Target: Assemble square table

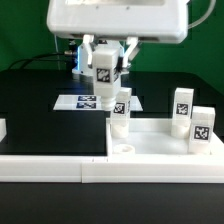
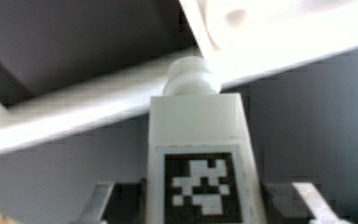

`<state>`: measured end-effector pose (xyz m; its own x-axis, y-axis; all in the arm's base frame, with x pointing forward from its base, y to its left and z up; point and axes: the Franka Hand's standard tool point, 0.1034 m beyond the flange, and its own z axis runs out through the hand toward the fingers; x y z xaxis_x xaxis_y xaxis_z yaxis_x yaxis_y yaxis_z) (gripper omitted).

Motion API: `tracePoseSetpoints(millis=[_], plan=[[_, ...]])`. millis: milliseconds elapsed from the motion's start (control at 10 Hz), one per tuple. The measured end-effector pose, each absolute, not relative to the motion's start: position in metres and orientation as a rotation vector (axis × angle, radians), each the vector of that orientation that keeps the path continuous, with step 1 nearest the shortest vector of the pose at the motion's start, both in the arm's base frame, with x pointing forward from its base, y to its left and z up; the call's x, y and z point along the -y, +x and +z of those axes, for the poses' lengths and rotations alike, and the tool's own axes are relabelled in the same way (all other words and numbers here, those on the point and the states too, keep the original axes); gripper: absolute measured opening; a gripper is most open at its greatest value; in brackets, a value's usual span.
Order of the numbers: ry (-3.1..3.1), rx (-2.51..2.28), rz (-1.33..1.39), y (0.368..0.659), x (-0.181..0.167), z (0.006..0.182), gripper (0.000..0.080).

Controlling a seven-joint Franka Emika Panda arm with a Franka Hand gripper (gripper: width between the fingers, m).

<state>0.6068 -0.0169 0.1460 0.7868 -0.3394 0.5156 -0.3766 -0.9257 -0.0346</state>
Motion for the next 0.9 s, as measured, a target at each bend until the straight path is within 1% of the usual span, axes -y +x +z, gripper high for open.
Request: tracePoseSetpoints(millis=[100,500,600,700,900], plan=[[2.883,0.595,0.864,0.597,0.016,0.135,0.029],[2.878,0.588,0.862,0.596,0.015,0.132,0.029],[2.877,0.597,0.872,0.593,0.001,0.12,0.029],[2.875,0.595,0.865,0.597,-0.006,0.112,0.029],[2.858,0.584,0.867,0.613,-0.007,0.102,0.029]])
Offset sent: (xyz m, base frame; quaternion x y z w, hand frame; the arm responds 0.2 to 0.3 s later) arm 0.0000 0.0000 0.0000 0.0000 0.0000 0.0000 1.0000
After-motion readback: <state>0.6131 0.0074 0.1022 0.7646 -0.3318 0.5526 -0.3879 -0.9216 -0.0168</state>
